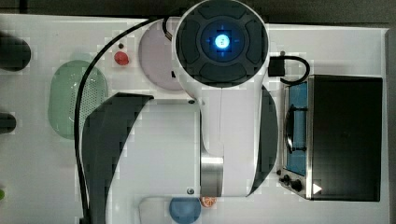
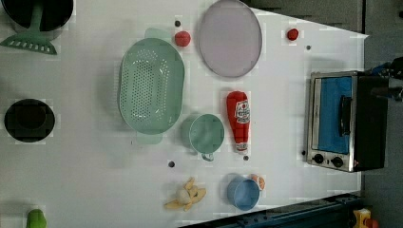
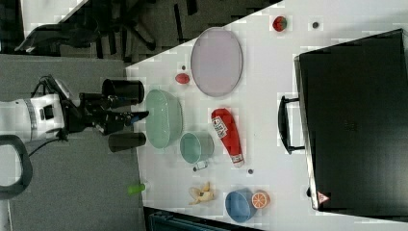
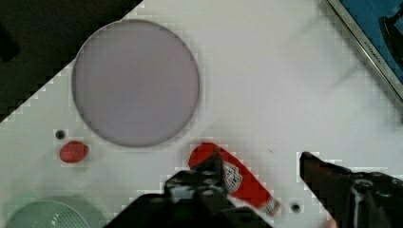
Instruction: Flap open oven.
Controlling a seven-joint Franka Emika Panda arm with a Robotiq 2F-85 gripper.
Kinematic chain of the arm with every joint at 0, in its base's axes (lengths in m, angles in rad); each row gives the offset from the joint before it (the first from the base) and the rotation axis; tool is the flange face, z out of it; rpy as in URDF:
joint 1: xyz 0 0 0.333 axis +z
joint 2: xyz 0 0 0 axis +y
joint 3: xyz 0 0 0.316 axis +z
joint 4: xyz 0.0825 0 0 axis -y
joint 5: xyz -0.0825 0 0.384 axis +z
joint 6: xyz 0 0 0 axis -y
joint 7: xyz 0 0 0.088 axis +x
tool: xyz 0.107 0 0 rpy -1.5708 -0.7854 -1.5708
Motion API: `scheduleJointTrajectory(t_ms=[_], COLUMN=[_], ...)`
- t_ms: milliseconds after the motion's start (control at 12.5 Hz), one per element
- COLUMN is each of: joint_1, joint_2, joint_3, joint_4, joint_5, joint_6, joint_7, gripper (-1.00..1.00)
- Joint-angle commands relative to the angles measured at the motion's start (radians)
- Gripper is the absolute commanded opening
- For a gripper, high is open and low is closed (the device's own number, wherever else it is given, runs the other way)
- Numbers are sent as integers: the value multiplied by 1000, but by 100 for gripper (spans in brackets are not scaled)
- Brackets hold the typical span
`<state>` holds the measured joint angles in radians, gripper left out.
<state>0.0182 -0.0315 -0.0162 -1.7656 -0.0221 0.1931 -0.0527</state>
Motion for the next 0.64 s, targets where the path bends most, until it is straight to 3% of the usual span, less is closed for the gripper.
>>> scheduleJointTrajectory(t_ms=[80,240,480,560,640], joint_1=[-38,-38,-38,-38,-38], joint_2=[-382,-382,-382,-382,-382], joint_3=[-48,-48,-48,-48,-48], joint_4=[-218,-218,-218,-218,-218], joint_5=[15,15,15,15,15], joint_6=[-217,-217,-217,-217,-217], joint_7=[176,176,176,176,176], gripper=[59,99,100,89,65])
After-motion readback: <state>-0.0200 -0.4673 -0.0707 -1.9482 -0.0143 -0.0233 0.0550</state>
